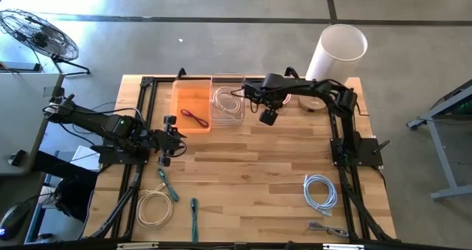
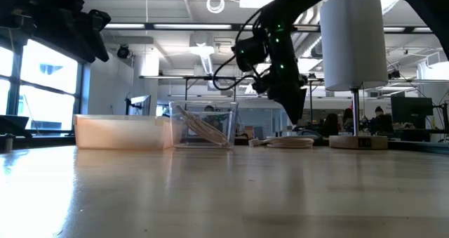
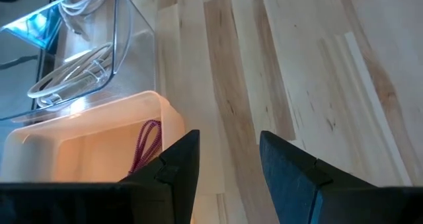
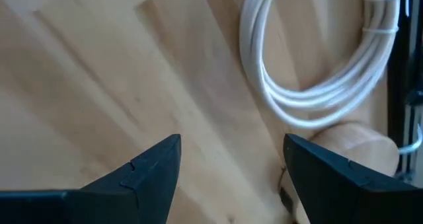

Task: Pick & Place USB Port
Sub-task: Put the top brown HDMI cable into the transparent bin

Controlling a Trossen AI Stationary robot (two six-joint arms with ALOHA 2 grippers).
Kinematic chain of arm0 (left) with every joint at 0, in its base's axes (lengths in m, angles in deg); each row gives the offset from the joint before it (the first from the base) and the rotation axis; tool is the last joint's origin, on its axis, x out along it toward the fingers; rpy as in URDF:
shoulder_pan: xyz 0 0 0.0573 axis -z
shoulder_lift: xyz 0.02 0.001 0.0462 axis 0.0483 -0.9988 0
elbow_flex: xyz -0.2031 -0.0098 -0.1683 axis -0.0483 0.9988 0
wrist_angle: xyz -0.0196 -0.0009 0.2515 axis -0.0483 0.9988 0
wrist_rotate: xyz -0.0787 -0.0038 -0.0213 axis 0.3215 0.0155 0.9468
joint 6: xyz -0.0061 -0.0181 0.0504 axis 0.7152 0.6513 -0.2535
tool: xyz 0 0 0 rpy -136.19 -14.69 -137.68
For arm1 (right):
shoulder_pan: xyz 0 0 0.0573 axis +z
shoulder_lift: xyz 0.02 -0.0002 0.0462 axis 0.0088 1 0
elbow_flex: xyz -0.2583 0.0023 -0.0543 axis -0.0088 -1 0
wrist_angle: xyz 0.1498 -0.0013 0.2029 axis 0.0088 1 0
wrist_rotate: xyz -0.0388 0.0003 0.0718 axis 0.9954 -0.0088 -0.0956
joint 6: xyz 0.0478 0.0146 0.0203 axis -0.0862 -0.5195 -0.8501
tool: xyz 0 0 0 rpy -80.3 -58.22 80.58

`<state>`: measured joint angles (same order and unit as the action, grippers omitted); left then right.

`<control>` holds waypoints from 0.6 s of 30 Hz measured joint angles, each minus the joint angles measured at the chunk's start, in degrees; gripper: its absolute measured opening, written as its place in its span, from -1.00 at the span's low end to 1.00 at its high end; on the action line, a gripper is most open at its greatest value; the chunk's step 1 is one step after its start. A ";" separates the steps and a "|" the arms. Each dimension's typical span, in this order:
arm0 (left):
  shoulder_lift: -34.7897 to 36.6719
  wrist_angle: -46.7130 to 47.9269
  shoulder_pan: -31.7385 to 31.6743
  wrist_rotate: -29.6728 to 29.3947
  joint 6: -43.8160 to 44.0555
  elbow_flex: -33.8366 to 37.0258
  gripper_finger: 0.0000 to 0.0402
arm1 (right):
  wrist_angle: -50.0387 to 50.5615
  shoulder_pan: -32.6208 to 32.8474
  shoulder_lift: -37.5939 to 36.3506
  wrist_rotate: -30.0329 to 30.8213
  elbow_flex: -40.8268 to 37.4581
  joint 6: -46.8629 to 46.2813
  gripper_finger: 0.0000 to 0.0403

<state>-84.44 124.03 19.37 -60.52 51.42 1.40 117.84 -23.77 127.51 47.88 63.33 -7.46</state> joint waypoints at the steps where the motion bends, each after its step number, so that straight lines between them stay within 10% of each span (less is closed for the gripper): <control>1: 0.01 -0.01 0.00 -0.31 0.00 0.00 -0.24 | -1.23 -0.33 0.00 0.43 -0.86 0.52 0.29; 18: 0.00 -0.05 0.00 -2.62 0.00 0.00 -0.24 | -12.09 -7.91 0.00 -1.81 -3.30 2.99 0.29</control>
<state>-84.44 123.97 19.37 -63.15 51.41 1.40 105.75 -31.68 127.51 46.06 60.03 -4.47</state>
